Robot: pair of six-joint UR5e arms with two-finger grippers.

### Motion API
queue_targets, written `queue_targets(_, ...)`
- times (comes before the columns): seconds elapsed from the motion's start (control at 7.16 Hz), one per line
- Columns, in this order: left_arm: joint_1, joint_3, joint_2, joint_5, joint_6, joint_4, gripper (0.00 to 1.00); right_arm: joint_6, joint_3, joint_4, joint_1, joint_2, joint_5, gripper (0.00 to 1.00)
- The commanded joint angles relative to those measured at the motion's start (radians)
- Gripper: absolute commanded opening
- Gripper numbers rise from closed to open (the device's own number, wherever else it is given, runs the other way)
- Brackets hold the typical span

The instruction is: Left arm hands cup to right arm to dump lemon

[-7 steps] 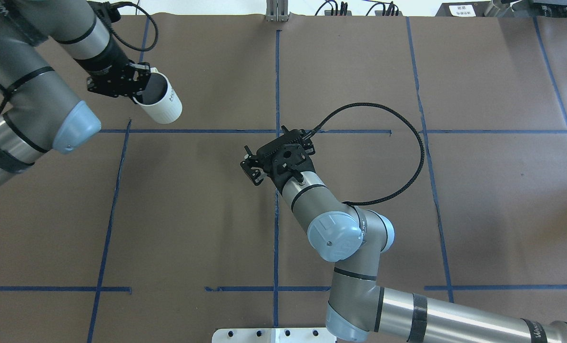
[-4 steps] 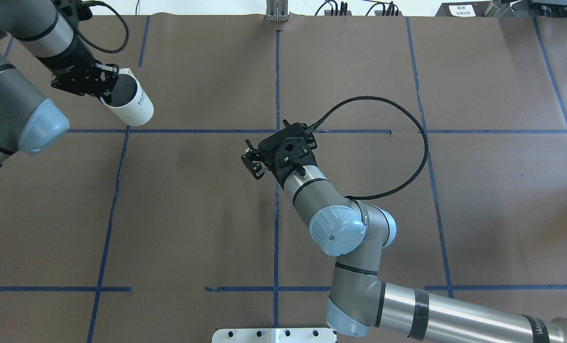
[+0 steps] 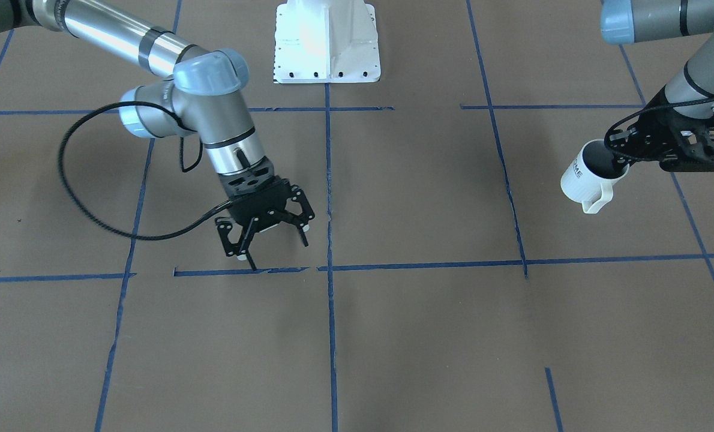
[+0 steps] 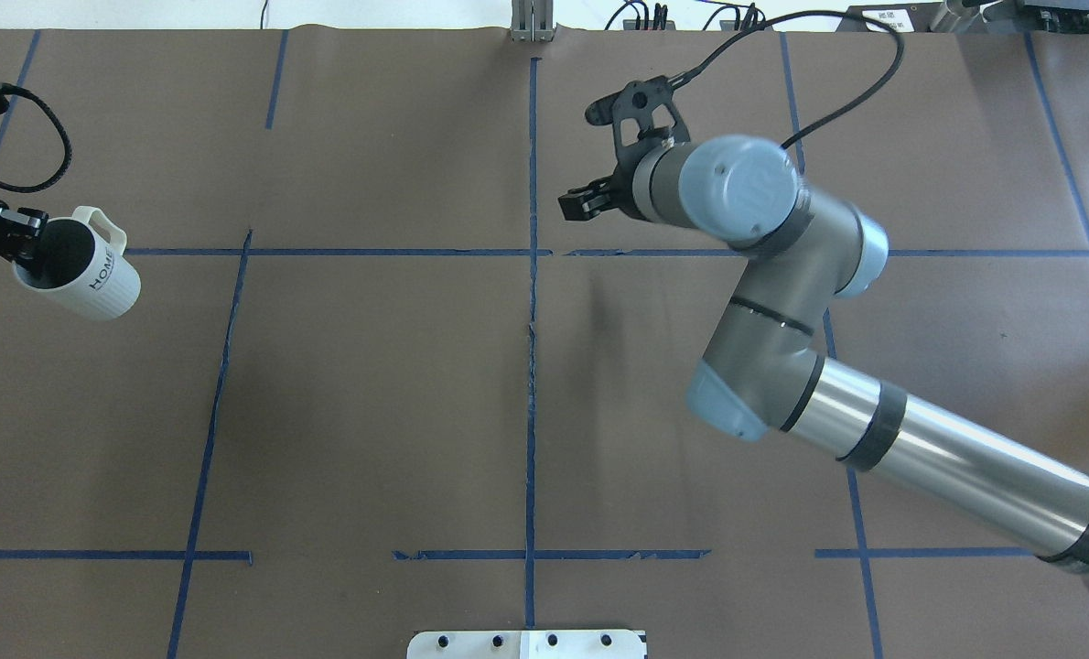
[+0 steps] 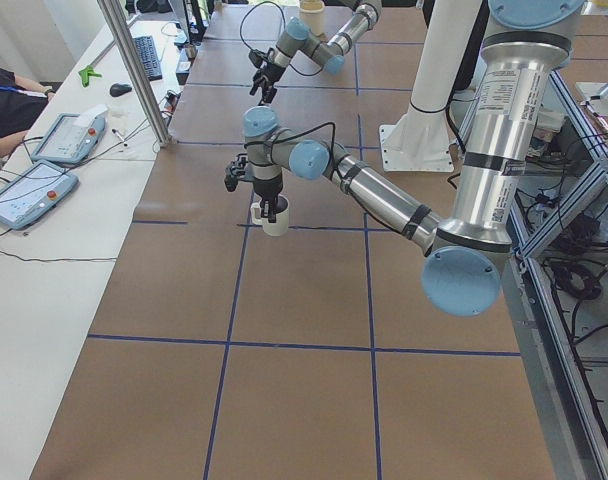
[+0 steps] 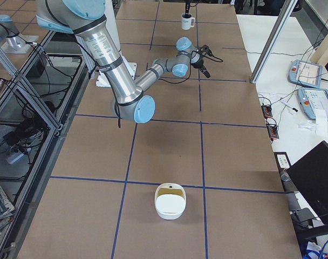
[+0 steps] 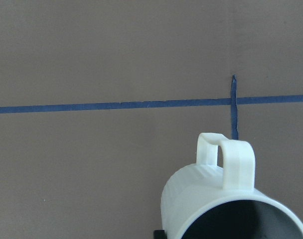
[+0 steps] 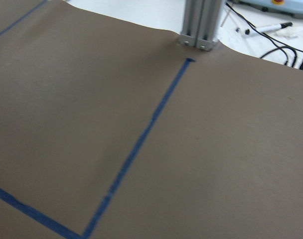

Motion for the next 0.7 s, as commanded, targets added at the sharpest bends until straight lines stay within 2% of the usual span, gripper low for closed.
queue_targets(0.0,-0.002,-0.004,0.095,-0.004,0.008,-0.07,0.0,-0.068,0.107,-0.178,0.162,-0.085,0.225,1.0)
queue_targets(0.28,-0.001,-0.004,0.11,-0.004,-0.124,-0.073,0.0,-0.263,0.205,-0.259,0.285,-0.216,0.313,1.0)
queue_targets(0.42,0.001,0.011,0.112,-0.004,-0.154,-0.101,0.0,-0.36,0.221,-0.348,0.35,-0.227,0.389,1.0)
queue_targets(0.56,0.004,0.04,0.15,-0.002,-0.159,-0.194,0.0,-0.477,0.227,-0.435,0.424,-0.232,0.482,1.0)
